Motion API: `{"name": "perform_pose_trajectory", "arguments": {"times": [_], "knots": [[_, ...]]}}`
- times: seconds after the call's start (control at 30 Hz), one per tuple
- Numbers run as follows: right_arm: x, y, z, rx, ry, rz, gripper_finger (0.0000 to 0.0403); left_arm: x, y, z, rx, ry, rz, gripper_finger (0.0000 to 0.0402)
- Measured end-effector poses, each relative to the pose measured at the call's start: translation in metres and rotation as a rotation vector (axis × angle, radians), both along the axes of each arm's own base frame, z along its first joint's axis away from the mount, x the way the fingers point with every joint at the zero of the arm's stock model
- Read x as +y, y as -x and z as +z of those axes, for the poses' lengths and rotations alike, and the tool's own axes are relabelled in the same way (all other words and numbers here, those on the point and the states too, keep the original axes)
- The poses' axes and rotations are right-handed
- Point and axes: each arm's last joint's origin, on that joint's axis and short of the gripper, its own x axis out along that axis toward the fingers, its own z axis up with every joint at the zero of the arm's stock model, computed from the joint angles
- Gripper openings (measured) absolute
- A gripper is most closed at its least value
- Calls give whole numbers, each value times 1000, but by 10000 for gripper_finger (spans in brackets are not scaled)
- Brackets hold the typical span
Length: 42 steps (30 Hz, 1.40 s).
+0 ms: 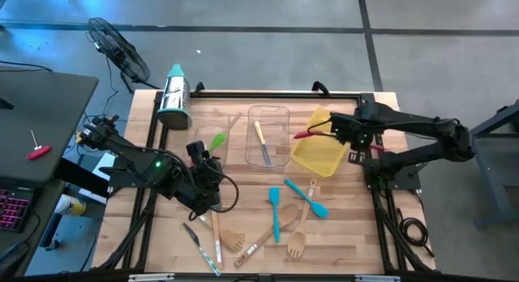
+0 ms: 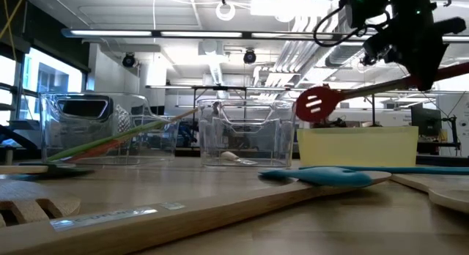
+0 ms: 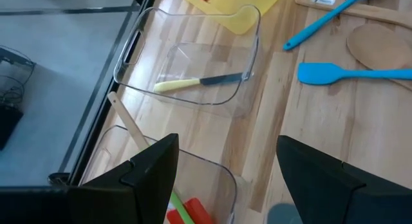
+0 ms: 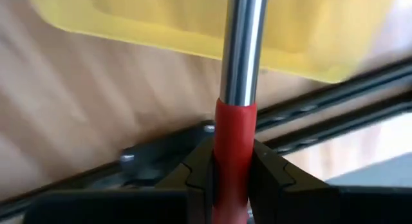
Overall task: Pick & Place Kitchen Items
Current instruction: Put the red slotted spoon into the yellow bin
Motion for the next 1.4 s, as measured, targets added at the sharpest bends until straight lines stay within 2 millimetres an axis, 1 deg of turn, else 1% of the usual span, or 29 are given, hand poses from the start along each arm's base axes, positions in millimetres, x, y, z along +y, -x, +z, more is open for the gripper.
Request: {"name": "perform_pose_trajectory", "arguments": {"times": [0.17, 0.33, 0.47, 0.63, 0.73, 0.9, 1.03, 1.1, 1.27, 1.4], "knots": [[-4, 2, 2, 54, 117, 94, 51, 0, 0, 0, -7, -11, 5, 255], [-8, 3, 2, 105, 183, 173, 51, 0, 0, 0, -8, -13, 6, 255], [-6, 4, 1, 113, 185, 199, 51, 1, 0, 0, -12, -21, 10, 255], [5, 10, -11, 138, 155, 264, 51, 1, 0, 1, -8, -36, 2, 255], [9, 14, -17, 143, 129, 270, 51, 1, 0, 1, 6, -49, -15, 255], [10, 16, -27, 195, 104, 308, 51, 12, -5, 1, 13, -51, 20, 255], [8, 12, -34, 254, 112, 339, 51, 22, -10, 0, 32, -15, 50, 255], [7, 10, -36, 291, 131, 362, 51, 27, -14, -5, 34, 3, 62, 255], [5, 5, -40, 342, 145, 393, 51, 35, -22, -27, 84, 6, 53, 255], [4, 6, -40, 345, 173, 377, 51, 38, -27, -34, 90, 27, 37, 255]]}}
